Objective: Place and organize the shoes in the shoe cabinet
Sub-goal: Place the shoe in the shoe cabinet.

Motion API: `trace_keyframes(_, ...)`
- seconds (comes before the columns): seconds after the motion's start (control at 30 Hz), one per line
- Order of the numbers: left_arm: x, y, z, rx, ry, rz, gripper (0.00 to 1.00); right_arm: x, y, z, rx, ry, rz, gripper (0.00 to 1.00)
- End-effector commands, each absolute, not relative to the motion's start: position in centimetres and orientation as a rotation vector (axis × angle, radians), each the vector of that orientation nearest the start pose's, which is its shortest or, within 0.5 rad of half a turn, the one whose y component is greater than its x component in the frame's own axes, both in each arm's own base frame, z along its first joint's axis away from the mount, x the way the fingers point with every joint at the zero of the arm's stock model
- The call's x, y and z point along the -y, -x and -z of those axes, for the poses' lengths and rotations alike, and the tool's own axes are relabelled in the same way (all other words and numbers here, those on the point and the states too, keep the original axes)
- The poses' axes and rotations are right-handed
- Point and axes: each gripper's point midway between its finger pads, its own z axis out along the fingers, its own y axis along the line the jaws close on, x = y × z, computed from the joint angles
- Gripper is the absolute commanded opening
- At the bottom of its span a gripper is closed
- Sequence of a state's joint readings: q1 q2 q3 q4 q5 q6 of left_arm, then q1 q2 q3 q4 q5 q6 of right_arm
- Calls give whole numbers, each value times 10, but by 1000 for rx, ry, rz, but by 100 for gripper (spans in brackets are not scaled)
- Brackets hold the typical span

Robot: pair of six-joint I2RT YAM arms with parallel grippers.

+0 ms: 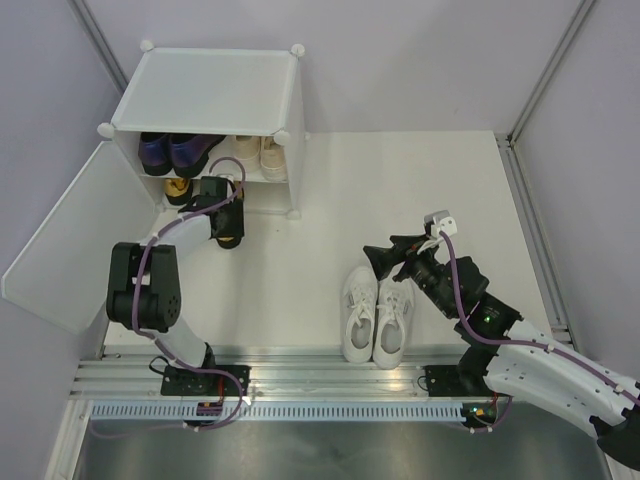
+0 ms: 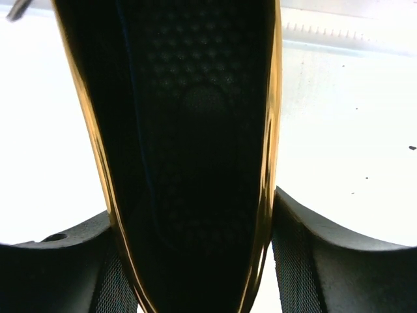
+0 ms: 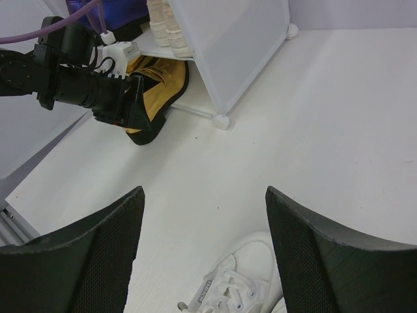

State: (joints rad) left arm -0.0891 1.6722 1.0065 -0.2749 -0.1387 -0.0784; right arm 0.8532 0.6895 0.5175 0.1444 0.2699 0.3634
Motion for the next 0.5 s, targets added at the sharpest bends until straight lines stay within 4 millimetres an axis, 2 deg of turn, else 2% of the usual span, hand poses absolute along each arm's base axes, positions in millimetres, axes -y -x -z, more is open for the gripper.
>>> trace_keyframes(0.0,-13,-409,-104,-2311,78,-224,17,-214,-234,-257,-1620,167,-725,79)
trace_keyframes(0.1,-18,-415,-124,-2264,62,-234,15,-216,-233,-256,-1625,173,-730,79)
trace_keyframes(0.13,-18,-422,-137,-2238,13,-240,15,-216,-233,-256,-1626,172,-733,79)
trace_keyframes(0.2,-18,-428,-140,-2245,-26,-243,15,-217,-233,-256,-1626,174,-734,79)
trace_keyframes(0.23,-19,-436,-151,-2228,-58,-254,15,-216,-233,-256,-1625,174,-730,79)
trace_keyframes(0.3,-22,-441,-149,-2250,-88,-273,13,-215,-233,-257,-1621,170,-730,79)
trace_keyframes(0.33,-22,-447,-156,-2232,-104,-277,13,-215,-233,-256,-1622,169,-728,79)
trace_keyframes(0.47,-32,-456,-150,-2239,-95,-289,11,-215,-235,-254,-1628,170,-718,79)
